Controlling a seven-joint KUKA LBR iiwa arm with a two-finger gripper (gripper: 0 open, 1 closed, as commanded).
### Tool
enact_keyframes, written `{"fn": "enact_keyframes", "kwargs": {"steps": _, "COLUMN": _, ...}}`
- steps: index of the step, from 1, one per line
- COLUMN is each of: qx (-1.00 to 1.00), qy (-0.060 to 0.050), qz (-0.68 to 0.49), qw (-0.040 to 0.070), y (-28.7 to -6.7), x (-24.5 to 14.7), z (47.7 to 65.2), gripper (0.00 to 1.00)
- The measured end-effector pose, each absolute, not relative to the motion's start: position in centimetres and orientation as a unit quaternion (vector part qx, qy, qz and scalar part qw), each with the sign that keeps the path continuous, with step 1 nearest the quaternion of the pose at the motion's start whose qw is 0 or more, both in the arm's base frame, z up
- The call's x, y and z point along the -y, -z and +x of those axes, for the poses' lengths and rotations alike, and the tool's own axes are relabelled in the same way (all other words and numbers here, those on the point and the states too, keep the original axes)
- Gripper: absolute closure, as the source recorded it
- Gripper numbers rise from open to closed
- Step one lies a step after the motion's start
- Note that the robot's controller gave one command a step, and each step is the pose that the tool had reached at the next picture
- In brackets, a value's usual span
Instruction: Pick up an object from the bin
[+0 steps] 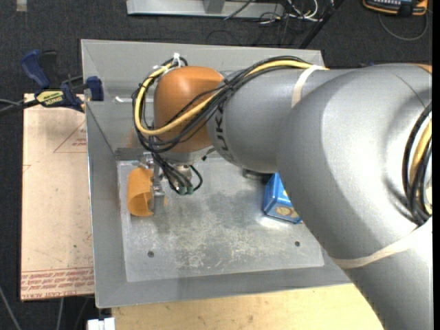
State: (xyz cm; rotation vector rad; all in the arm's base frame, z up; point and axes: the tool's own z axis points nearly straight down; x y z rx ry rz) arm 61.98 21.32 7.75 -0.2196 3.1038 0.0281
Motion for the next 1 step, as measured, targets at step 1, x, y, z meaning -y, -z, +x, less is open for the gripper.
{"fn": "enact_keyframes", "kwargs": {"steps": 1, "qx": -0.998, "qy": -0.01, "qz": -0.055, "qw": 0.016, "y": -9.07, "x": -20.61, "z": 63.31, "gripper": 1.0}}
